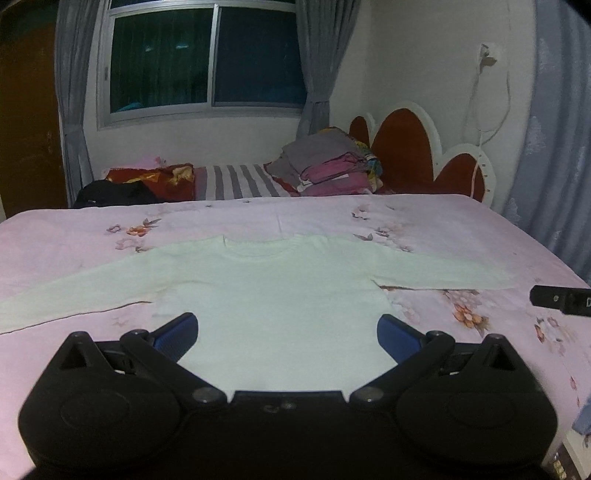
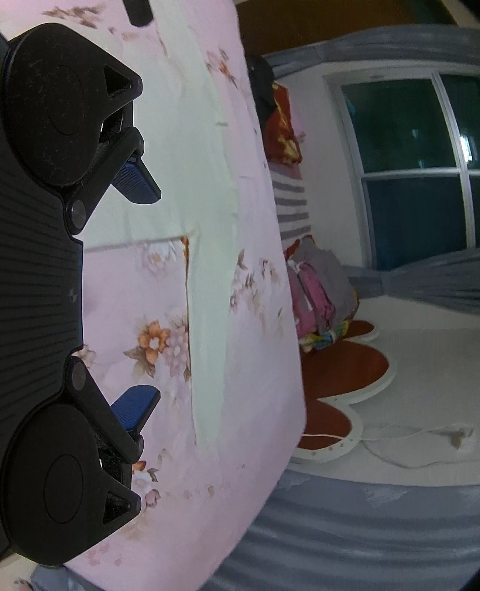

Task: Fold small clothes
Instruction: 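Move the right tool to the sweater's side edge and grasp it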

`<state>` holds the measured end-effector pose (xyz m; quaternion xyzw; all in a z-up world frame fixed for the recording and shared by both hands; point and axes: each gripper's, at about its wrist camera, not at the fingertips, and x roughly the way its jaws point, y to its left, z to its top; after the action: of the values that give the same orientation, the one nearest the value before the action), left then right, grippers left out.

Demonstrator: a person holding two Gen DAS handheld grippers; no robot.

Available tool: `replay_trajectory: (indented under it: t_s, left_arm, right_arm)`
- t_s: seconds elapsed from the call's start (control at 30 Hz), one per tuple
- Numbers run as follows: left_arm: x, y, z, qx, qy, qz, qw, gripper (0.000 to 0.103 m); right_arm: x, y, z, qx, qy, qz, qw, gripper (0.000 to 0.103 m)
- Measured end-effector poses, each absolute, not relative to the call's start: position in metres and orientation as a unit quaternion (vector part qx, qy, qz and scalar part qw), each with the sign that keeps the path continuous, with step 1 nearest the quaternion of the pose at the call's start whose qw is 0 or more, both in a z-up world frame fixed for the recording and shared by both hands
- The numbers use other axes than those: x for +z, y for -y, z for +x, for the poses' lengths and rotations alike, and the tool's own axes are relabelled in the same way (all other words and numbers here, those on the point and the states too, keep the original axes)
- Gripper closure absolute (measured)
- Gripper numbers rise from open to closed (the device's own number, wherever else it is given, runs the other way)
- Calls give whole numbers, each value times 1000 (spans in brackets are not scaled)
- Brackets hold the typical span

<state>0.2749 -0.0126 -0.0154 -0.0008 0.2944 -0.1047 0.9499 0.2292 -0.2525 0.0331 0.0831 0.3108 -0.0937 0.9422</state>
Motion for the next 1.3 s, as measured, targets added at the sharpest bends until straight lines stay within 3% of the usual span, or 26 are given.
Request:
replay_trajectory:
  t_s: [0.33,0.37,0.4,0.43,0.47,0.8,1.1,1.13,1.17,1.2,1.3]
  left_arm:
    - [-49,74,370,-59,-347,27,936,0]
    - [-52,80,379,-57,-350,28,935,0]
    - [-55,85,386,-53,-353,30,933,0]
    - [-59,89,391,-49,-357,31,932,0]
    - [-62,94,398,-45,-361,31,931,0]
    - [-83,106,432,-14,-397,40,917,0]
    - [-80,108,440,3,-403,39,915,0]
    - [-79,108,441,4,-402,39,915,0]
    - [-78,107,441,5,-401,37,915,0]
    - [-76,106,441,6,-401,34,916,0]
    - [-75,100,442,10,-401,17,916,0]
  right_arm:
    - [-27,400,335,-152,-312,152,925,1]
    - [-34,416,342,-158,-311,163,923,5]
    - [-42,433,350,-164,-311,173,920,19]
    - [-52,450,360,-165,-319,190,914,55]
    - [-61,465,367,-170,-329,210,905,62]
    - [-126,549,388,-199,-347,337,852,62]
    - [-132,564,385,-187,-325,369,850,62]
    - [-133,566,385,-184,-323,374,850,65]
    - [-133,567,386,-181,-320,378,850,78]
    - [-134,569,385,-174,-322,384,848,84]
    - [-139,569,381,-167,-324,408,837,86]
